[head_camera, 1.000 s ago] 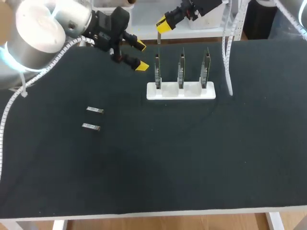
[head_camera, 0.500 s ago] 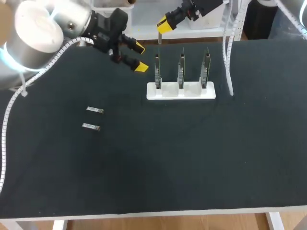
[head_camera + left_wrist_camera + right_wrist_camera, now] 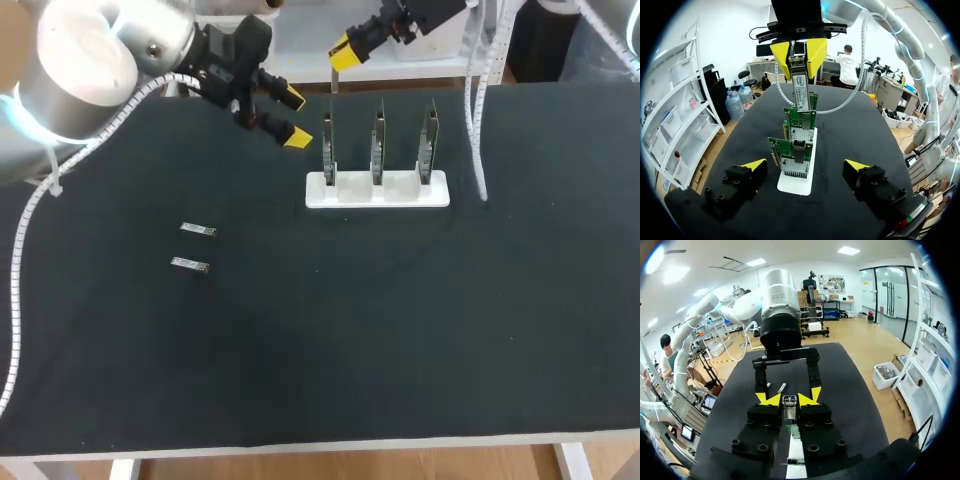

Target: Pick up the optical module with the left hand, and insert it into the network port with the right hand.

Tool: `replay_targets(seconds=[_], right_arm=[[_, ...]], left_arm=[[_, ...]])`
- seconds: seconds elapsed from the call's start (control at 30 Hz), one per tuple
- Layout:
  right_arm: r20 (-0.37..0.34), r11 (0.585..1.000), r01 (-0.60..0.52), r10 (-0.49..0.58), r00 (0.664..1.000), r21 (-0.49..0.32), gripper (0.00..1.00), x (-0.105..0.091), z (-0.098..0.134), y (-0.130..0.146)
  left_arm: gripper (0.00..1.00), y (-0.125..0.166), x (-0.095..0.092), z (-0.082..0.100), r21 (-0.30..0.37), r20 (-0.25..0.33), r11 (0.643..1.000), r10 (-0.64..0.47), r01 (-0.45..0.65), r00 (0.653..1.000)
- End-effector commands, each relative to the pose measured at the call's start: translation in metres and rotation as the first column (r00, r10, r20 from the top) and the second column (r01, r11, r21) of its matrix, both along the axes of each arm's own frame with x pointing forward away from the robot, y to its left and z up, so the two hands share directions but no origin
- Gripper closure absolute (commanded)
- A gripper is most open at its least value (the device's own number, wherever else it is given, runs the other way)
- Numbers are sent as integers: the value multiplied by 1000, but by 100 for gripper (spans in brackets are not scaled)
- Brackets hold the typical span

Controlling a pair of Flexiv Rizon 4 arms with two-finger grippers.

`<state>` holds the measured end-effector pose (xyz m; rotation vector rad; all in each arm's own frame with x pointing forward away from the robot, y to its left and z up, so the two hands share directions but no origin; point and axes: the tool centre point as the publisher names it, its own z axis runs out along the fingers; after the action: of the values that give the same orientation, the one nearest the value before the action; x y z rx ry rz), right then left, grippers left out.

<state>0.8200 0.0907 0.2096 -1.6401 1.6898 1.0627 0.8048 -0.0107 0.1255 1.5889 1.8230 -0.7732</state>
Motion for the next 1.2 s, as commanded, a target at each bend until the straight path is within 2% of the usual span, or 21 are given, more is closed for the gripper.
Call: replay_targets(seconds=[0.03, 0.37, 0.6, 0.7, 0.87, 1.2], right_arm=[[-127, 981, -190, 193, 973, 35, 100, 8, 1, 0], [-127, 982, -187, 190, 974, 35, 100, 7, 0, -2], [-101, 986, -161, 163, 981, 32, 100, 2, 3, -4], [-66, 991, -137, 137, 988, -2, 100, -2, 3, -1], [-34, 996, -83, 83, 996, -5, 100, -9, 2, 2], [-24, 999, 37, -38, 999, -7, 100, -9, -4, -2]], left_arm=[[0, -2, 3, 0, 3, -1, 1000, -1, 1, 1000], [0, -4, 4, -1, 6, 4, 1000, -5, 5, 1000], [0, -4, 4, -1, 6, 4, 1000, -8, 8, 1000], [0, -4, 4, -1, 6, 4, 1000, -8, 8, 1000], [0, -4, 4, -1, 6, 4, 1000, -8, 8, 1000], [0, -4, 4, -1, 6, 4, 1000, -8, 8, 1000]])
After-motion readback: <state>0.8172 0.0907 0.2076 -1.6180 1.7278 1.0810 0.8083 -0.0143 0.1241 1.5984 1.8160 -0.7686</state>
